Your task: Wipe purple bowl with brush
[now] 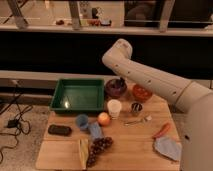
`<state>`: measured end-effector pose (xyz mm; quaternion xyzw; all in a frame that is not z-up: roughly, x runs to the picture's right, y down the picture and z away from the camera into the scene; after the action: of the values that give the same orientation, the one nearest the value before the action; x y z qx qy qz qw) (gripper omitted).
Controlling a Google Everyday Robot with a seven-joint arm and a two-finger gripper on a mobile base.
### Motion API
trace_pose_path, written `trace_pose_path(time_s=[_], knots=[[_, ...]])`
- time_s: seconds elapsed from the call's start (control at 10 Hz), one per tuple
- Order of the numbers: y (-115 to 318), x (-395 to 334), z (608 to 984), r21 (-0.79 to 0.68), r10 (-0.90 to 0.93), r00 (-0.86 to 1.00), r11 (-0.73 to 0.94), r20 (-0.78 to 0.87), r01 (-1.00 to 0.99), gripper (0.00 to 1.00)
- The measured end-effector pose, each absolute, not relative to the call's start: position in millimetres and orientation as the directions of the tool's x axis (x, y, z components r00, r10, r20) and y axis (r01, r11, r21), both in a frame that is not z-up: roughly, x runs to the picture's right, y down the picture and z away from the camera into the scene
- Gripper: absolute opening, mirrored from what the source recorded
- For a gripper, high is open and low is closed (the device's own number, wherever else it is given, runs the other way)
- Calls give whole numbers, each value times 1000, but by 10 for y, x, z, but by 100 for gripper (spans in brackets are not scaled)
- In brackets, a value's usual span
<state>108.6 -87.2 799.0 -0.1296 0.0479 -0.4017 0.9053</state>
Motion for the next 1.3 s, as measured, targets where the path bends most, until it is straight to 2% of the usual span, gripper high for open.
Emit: trace_pose_path(time_s=[0.8,1.3], knots=[[-923,1222,7893,-235,-704,710,688,13,686,0],[-936,1196,7661,-187,-701,713,697,26,692,0]])
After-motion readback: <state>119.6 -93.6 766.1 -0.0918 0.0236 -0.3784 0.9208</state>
